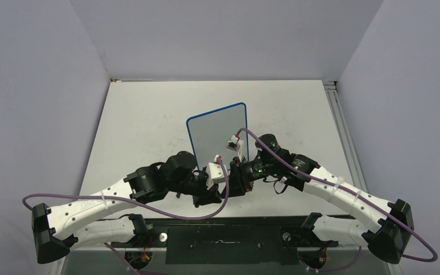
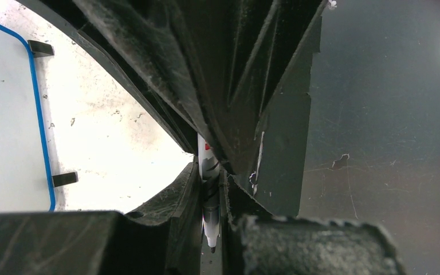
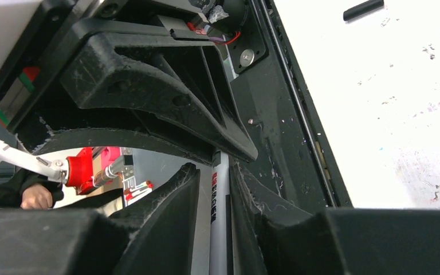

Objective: Write a sentence on the whiteboard

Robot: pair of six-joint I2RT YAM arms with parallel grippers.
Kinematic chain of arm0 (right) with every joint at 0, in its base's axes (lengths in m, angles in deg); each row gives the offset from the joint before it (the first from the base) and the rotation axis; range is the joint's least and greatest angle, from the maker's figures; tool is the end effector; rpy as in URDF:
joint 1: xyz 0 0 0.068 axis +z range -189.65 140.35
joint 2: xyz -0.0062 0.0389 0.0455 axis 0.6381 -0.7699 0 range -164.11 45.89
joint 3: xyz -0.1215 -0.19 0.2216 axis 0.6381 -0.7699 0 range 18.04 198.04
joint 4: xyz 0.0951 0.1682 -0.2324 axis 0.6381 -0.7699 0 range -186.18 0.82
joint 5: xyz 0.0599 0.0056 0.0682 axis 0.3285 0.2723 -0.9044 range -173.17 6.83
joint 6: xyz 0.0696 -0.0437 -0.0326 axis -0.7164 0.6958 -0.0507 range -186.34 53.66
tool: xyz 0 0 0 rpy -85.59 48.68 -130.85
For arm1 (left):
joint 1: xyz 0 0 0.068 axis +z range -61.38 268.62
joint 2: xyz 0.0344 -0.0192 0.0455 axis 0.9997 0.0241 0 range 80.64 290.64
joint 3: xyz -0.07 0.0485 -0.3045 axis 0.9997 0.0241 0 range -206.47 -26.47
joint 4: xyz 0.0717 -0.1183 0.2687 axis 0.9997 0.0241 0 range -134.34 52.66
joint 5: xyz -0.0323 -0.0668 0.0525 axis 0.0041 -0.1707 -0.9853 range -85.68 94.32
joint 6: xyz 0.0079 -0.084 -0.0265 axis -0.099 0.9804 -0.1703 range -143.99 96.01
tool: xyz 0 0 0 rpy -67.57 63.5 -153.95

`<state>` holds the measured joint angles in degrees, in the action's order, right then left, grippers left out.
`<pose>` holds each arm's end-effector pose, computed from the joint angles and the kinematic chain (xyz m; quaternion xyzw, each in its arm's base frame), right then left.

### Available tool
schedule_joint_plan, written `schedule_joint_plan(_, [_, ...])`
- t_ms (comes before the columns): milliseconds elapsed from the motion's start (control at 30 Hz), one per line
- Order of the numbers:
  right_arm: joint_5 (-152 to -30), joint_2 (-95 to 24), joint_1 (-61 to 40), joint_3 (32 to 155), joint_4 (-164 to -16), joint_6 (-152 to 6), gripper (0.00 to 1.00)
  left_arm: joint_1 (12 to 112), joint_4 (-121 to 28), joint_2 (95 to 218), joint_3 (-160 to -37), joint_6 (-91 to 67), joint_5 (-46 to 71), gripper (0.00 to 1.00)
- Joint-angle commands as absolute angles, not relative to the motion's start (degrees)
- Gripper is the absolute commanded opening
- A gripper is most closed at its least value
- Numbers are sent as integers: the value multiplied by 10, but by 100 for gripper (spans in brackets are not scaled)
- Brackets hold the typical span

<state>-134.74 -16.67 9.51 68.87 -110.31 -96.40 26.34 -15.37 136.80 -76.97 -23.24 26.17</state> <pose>0.1335 0.2487 0.3210 -0.3363 0.7453 0.5689 0.0882 0.0958 -0.2452 0.3176 0.5203 0.7021 -0.3815 0.3012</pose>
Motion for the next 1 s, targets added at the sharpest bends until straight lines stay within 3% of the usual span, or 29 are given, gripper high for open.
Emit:
schedule_joint_plan(0, [-1346,-166,102,696,-1087,-956,24,262,-168,1368,-792,-252,263,0])
schedule_joint_plan(200, [-1328,-162,101,704,-1089,-945,6,263,-179,1363,-786,-244,256,0])
schedule_joint_plan(267, [-1315,-156,101,708,-1094,-938,5,264,-185,1357,-782,-230,245,7])
schedule_joint_plan(433, [-1272,-134,100,712,-1108,-929,5,270,-192,1332,-777,-199,202,60])
schedule_joint_plan(500, [-1253,-124,100,711,-1116,-926,5,275,-193,1317,-774,-185,183,73])
schedule_joint_plan(567, [-1230,-119,98,720,-1135,-913,5,284,-189,1301,-775,-176,180,80])
schedule_joint_plan(967, [-1079,-63,99,725,-1174,-891,5,457,-63,1304,-916,-162,203,83])
